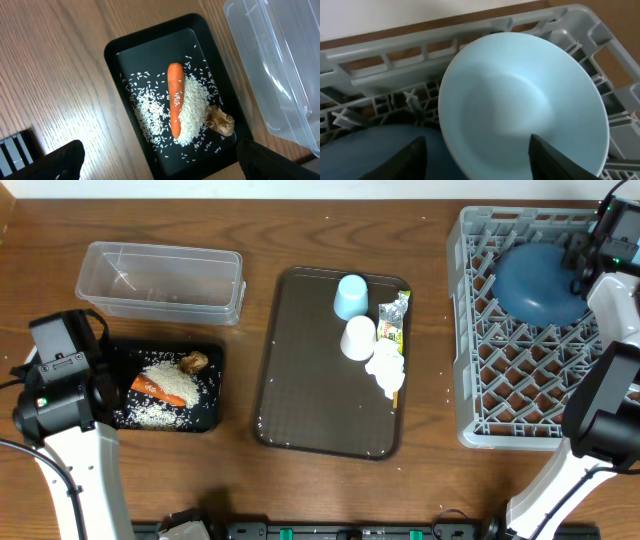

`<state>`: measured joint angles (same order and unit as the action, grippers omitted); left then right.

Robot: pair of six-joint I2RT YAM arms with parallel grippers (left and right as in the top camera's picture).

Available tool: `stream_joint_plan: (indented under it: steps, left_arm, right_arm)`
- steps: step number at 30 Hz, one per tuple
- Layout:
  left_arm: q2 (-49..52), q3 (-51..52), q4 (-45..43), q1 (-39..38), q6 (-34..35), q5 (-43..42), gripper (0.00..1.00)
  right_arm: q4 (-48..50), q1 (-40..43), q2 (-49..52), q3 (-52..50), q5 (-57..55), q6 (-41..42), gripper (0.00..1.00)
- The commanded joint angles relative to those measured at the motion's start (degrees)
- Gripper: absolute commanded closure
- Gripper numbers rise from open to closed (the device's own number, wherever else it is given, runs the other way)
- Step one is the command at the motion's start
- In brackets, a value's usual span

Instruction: Sort waste into correct bins and load items into the dishwasher rack

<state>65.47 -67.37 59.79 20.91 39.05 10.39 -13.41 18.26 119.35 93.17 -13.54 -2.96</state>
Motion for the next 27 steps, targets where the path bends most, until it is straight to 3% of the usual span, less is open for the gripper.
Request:
stream_joint_plan:
  steps: [1, 4, 21, 27]
  left_arm:
    - [0.00, -1.20, 0.15, 0.31, 0.48, -0.13, 0.02]
    - [0.00, -1.20, 0.15, 0.31, 0.48, -0.13, 0.02]
    - [0.00, -1.20, 0.15, 0.31, 0.48, -0.13, 0.02]
    - [0.00, -1.20, 0.15, 0.31, 0.48, -0.13, 0.02]
  right_arm:
    - [0.02, 0.57, -0.22, 0.39, -1.05, -0.57, 0.54]
    - [-0.61, 0.59, -0.15, 0.37, -1.05, -0.57, 0.61]
    - [-1.68, 0.87, 2.08, 0.37, 0.20, -4.76, 0.64]
    - [-1.62, 0.90, 2.05, 0.59, 0.26, -3.04, 0.83]
